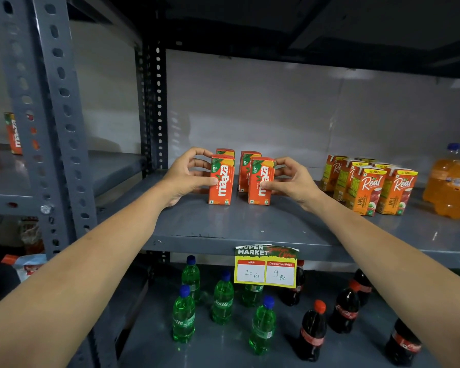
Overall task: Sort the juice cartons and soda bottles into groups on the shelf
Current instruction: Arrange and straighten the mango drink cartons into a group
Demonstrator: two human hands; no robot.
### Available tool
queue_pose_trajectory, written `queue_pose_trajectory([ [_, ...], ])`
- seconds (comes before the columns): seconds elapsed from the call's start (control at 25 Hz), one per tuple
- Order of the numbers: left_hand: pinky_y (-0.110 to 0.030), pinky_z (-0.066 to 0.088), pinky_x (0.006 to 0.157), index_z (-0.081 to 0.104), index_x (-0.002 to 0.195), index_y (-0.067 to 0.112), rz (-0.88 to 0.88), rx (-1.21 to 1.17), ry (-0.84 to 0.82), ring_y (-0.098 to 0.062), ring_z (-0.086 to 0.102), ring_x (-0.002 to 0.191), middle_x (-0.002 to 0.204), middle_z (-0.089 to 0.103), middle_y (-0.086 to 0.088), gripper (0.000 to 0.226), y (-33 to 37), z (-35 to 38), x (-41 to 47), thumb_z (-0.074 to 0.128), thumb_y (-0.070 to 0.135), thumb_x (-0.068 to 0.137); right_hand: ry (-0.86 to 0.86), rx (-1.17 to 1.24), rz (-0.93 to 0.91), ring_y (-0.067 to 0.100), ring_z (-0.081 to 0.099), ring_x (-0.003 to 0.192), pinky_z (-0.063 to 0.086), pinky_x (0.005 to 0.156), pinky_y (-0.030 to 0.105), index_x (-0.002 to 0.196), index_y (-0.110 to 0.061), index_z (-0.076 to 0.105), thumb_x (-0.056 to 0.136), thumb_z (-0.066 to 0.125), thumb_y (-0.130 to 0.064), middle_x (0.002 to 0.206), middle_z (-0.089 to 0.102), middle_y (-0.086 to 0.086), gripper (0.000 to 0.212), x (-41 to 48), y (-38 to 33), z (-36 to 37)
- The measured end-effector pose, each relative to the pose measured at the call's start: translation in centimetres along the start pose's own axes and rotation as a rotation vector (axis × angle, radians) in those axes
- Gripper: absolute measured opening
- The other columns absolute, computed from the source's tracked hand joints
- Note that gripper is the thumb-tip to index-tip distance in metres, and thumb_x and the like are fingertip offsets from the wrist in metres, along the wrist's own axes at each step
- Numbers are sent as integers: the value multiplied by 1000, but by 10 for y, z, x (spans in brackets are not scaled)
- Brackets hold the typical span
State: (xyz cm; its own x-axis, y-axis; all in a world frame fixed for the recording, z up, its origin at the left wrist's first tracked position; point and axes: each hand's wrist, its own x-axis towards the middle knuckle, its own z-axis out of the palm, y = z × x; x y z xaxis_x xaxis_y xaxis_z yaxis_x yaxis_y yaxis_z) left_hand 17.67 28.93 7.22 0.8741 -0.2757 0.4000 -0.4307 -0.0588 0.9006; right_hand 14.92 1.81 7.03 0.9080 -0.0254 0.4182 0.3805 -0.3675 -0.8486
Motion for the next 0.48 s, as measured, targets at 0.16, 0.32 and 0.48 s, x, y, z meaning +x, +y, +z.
queue_pose_trajectory([
  [0.16,-40,60,67,51,112,26,4,-2,-6,-20,63,104,116,59,-8,46,1,2,1,74,7,77,-7,5,-6,17,63,100,60,68,33,109,-22,50,73,78,-20,103,62,-4,46,-1,-1,2],
  [0.32,-41,60,68,51,115,23,9,1,-4,-21,63,105,116,58,-9,48,1,5,2,74,6,77,-13,17,-16,15,64,99,60,66,31,108,-24,50,72,78,-22,103,63,-5,46,0,1,3],
  [0.48,-38,60,65,50,115,24,9,16,7,-19,62,104,114,58,-6,48,0,7,6,74,7,77,-61,133,13,16,66,99,60,64,28,101,-29,53,72,78,-17,104,66,0,40,1,3,0],
])
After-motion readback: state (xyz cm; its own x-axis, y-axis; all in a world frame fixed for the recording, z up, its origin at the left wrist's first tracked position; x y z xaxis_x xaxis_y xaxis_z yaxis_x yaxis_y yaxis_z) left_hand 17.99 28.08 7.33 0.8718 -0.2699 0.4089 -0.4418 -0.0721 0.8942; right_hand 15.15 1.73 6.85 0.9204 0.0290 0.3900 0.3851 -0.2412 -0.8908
